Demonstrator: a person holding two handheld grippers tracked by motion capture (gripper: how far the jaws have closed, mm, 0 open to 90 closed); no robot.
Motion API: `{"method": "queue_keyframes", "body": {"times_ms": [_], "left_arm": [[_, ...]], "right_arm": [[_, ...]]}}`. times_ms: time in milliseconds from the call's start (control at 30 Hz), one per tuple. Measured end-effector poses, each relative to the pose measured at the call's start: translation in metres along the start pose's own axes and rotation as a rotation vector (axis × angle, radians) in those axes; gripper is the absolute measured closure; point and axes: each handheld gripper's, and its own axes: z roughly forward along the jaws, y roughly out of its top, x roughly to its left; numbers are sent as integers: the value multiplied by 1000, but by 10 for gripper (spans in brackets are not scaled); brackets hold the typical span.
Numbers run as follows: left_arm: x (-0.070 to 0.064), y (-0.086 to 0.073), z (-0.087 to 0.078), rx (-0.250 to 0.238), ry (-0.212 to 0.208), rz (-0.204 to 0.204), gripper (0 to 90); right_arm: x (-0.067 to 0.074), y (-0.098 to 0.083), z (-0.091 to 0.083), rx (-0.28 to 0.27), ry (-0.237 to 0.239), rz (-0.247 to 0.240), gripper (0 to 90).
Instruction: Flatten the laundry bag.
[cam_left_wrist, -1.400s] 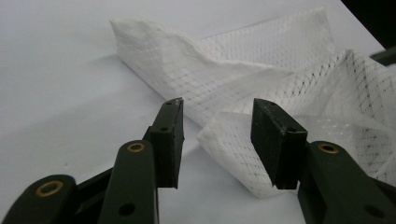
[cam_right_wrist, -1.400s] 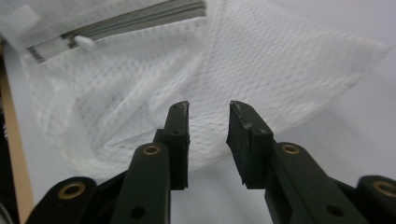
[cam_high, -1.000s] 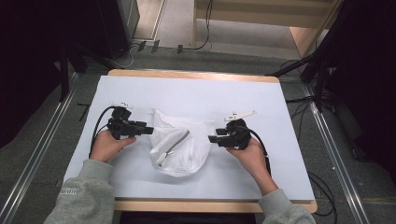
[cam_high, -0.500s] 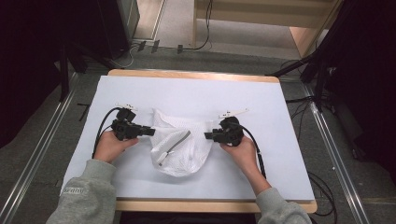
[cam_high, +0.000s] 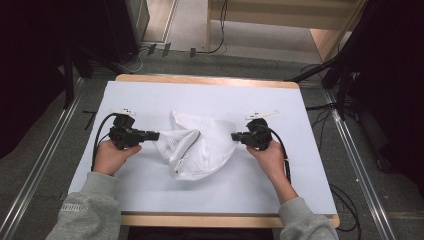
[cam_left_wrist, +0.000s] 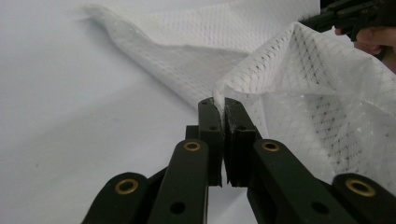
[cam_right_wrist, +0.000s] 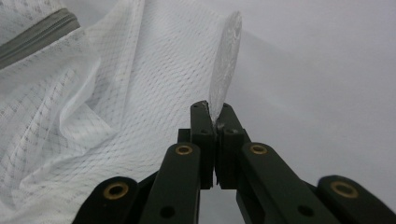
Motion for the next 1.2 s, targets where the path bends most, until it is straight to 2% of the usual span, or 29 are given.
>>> {"method": "queue_keyframes", "body": {"times_ms": [33, 67, 200, 300, 433, 567, 667, 833, 967, 1033, 1067, 1100, 1133, 1200], "left_arm": [[0, 0, 0, 0, 0, 0, 883], [0, -2, -4, -9, 3, -5, 883], [-1, -6, -10, -21, 12, -12, 883], [-7, -13, -17, -24, 19, -6, 882], [-11, -19, -22, -24, 24, 8, 882], [-13, -25, -26, -21, 31, 4, 881], [-13, -32, -29, -12, 35, -1, 880], [-8, -42, -27, 33, 16, -42, 875], [-7, -44, -22, 62, 3, -38, 861], [-6, -44, -21, 64, -9, -38, 816], [-6, -45, -22, 60, -15, -41, 788], [-6, -45, -22, 60, -15, -41, 754], [-5, -44, -23, 47, -28, -47, 731], [-5, -44, -25, 33, -32, -52, 710]], "right_arm": [[0, 0, 0, 0, 0, 0, 894], [-9, 2, -6, -7, -18, 9, 895], [-20, 3, -13, -25, -35, 30, 894], [-35, 3, -20, -51, -54, 56, 895], [-48, 4, -24, -52, -72, 74, 895], [-61, 5, -27, -55, -91, 102, 896], [-72, 3, -27, -52, -105, 119, 896], [-86, 0, -23, -28, -139, 141, 896], [-91, -3, -18, -7, -140, 162, 892], [-91, -4, -17, 6, -145, 159, 837], [-91, -4, -18, 0, -142, 164, 792], [-91, -4, -18, 0, -142, 164, 792], [-90, -4, -24, -17, -129, 172, 736], [-89, -4, -27, -27, -132, 175, 716]]}}
